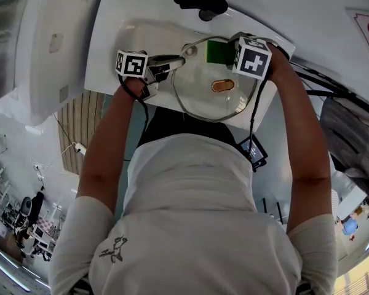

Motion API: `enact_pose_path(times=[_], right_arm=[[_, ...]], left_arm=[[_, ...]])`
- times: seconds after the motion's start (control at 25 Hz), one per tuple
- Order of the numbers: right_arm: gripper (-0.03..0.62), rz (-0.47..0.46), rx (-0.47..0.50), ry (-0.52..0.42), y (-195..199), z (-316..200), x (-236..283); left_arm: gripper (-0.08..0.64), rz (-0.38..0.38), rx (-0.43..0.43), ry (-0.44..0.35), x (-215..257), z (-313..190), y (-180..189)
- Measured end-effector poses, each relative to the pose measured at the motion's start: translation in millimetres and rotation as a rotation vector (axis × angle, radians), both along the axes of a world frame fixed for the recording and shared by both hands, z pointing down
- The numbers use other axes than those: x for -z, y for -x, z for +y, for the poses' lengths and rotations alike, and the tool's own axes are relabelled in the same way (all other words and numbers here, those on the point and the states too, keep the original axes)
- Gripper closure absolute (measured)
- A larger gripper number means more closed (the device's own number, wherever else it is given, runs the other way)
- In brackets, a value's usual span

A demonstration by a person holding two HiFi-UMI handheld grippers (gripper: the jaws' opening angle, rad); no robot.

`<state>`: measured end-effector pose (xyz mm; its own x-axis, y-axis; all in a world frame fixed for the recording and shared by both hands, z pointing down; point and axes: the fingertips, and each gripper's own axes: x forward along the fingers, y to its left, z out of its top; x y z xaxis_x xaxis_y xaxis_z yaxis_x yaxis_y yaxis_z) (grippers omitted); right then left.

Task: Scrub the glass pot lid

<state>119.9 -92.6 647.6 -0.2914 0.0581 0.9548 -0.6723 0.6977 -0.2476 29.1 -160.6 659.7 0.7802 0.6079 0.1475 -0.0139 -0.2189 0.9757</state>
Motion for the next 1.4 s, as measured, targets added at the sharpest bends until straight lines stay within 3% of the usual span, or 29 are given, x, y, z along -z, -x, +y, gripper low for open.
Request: enact_pose_path(times=[0.16,0.28,0.48,0.68,0.8,1.0,1.4], right_arm=[[0.3,0.104,-0.065,0.022,-39.4,26.9,-4.4],[0.299,0.122,-0.077,0.001,-41.5,30.8,4.8],[0.299,0.024,-0.002,-0.077,10.1,1.7,22.3],[0.299,-0.014,0.155,-0.051,61.2,-7.8,14.3],[0.299,-0.007,0.167,-0.043,63.0,-9.3,11.4],[0.299,0.017,0.056,-0.029,28.1,-1.9,8.6],[0.299,0.005,-0.302,-0.001,-47.3,48.3,3.5]], left_arm=[[0.476,0.025,-0.003,-0.048,-0.6,-3.2,-3.8],[0.474,0.038,0.002,-0.066,-0.8,-4.7,-3.7],[0.472,0.062,0.002,-0.082,3.1,-4.0,-5.4],[0.469,0.078,0.004,-0.115,3.8,-4.6,-12.1],[0.468,0.085,0.006,-0.116,3.5,-5.8,-14.9],[0.468,0.089,0.014,-0.111,3.6,-7.2,-18.0],[0.468,0.09,0.01,-0.111,3.7,-7.3,-22.9]])
